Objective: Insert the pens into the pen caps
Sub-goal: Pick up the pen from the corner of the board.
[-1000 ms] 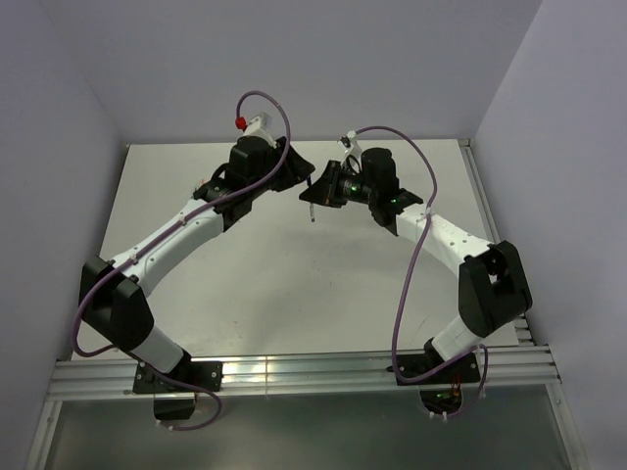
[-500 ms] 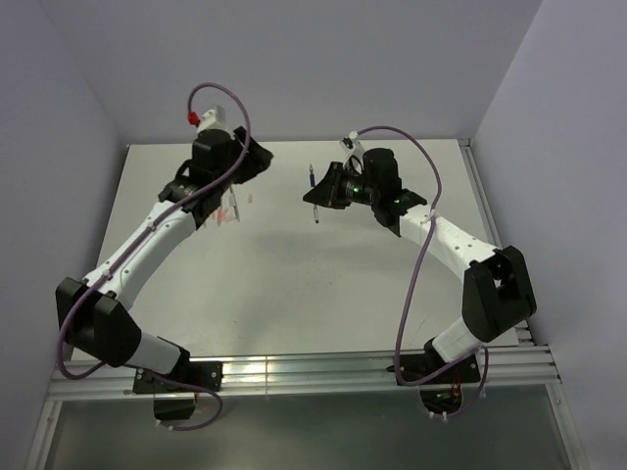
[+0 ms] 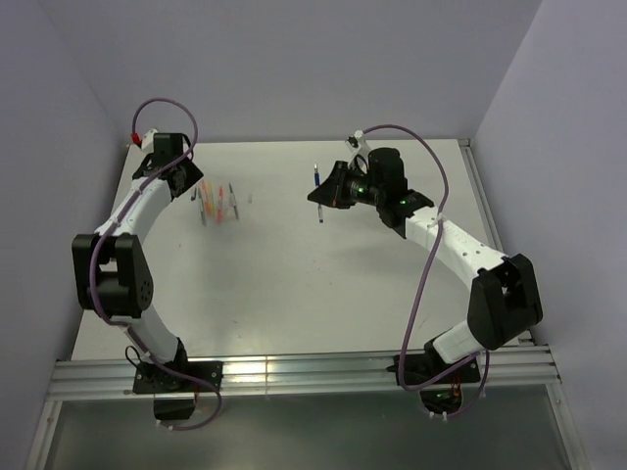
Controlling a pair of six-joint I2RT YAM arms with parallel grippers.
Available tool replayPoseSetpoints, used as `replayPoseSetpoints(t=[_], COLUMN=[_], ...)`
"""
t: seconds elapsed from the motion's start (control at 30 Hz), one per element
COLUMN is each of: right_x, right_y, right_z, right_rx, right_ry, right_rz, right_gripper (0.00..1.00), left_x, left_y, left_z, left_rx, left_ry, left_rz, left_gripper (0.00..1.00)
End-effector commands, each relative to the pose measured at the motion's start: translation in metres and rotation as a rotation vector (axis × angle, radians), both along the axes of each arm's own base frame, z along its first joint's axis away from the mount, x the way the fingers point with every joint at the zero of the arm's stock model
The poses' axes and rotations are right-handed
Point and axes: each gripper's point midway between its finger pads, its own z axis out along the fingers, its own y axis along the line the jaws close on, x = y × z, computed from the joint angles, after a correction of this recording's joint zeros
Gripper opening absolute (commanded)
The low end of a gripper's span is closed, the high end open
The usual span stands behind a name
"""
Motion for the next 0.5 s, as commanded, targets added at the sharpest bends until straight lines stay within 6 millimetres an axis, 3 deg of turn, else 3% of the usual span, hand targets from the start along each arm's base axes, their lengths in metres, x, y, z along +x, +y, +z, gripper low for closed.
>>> replayPoseSetpoints(t=[0.0,0.07,0.1,0.17,0.2,0.27,0.3,0.47], right_x=[-0.002,-0.003,-0.003,-0.002,-0.002,-0.003,-0.003,-0.003], right_y=[-0.007,-0.01,-0.01,-0.012,-0.012,-0.014,-0.014,-0.016], right_z=[0.019,0.017,0.017,0.016,0.016,0.016,0.017,0.016], right_rx=[0.015,0.009,0.007,0.006,0.008,0.009,0.011,0.008], right_ry=[-0.072,-0.072,-0.072,-0.068,-0.068,-0.069,-0.071,-0.073], right_rz=[-0.004,-0.009,-0.011,-0.014,-0.014,-0.014,-0.014,-0.019], right_gripper=[0.0,0.0,0.0,0.0,0.0,0.0,0.0,0.0], left_x=[0.016,0.025,0.027,0.035,0.038,0.045,0.047,0.062], left_y=[0.021,0.027,0.029,0.033,0.032,0.03,0.043,0.048], left_z=[-0.013,-0.018,-0.034,-0.038,-0.049,-0.053,-0.064,-0.077], left_rx=[0.047,0.056,0.067,0.073,0.074,0.069,0.067,0.083], left_ry=[0.037,0.049,0.084,0.092,0.111,0.111,0.133,0.152], left_rz=[0.027,0.034,0.028,0.033,0.026,0.008,0.029,0.021], left_gripper=[0.48,0.48,0.47,0.47,0.46,0.47,0.46,0.44])
